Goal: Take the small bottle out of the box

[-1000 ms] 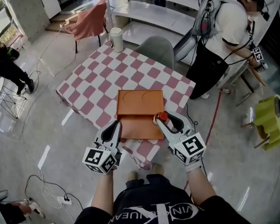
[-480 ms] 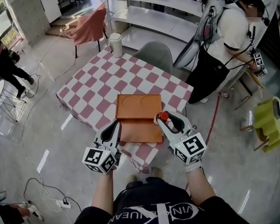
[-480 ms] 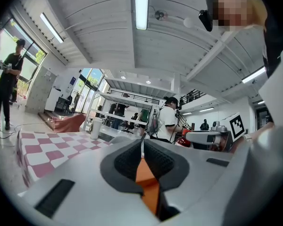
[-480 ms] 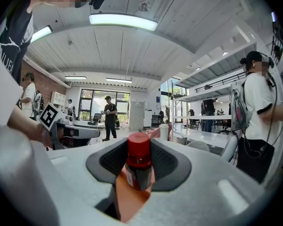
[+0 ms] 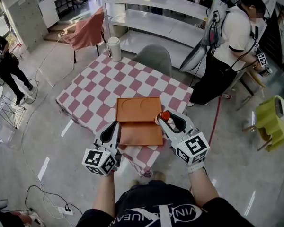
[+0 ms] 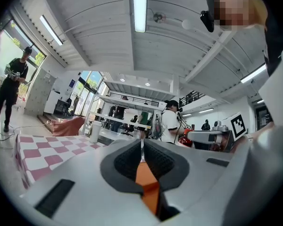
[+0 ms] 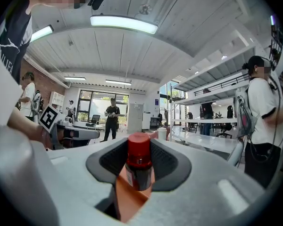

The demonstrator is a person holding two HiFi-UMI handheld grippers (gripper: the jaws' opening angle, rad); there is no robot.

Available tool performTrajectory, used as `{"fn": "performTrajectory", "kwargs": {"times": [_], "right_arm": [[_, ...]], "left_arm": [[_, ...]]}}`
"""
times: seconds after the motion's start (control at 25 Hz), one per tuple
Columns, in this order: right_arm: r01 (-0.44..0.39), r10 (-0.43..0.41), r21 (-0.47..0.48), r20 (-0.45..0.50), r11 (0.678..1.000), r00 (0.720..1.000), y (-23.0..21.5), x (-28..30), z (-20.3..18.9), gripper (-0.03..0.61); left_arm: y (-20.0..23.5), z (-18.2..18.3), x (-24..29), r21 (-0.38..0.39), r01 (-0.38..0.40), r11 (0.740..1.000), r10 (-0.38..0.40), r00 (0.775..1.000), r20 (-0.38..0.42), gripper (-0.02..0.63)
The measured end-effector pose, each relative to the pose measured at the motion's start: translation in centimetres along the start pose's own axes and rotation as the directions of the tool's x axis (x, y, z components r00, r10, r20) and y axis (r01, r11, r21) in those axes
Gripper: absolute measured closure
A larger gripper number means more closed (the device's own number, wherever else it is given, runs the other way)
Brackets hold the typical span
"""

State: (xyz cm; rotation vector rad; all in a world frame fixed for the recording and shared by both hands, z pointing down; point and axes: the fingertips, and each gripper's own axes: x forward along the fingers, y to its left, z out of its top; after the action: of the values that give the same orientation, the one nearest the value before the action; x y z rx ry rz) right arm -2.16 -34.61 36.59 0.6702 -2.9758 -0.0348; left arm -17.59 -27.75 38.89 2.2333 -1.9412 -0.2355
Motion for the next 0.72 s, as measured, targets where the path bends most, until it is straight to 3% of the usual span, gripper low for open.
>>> {"fn": "performTrajectory", "kwargs": {"times": [0.72], "right_arm": [[0.020, -0.020, -0.021, 0.024, 1.000, 1.000, 0.7, -0.3, 1.4, 0.436]], "left_arm": [[-0.3, 1.0, -0.4, 0.009, 0.022, 1.000, -0.022, 1.000, 0.022, 0.589]]}}
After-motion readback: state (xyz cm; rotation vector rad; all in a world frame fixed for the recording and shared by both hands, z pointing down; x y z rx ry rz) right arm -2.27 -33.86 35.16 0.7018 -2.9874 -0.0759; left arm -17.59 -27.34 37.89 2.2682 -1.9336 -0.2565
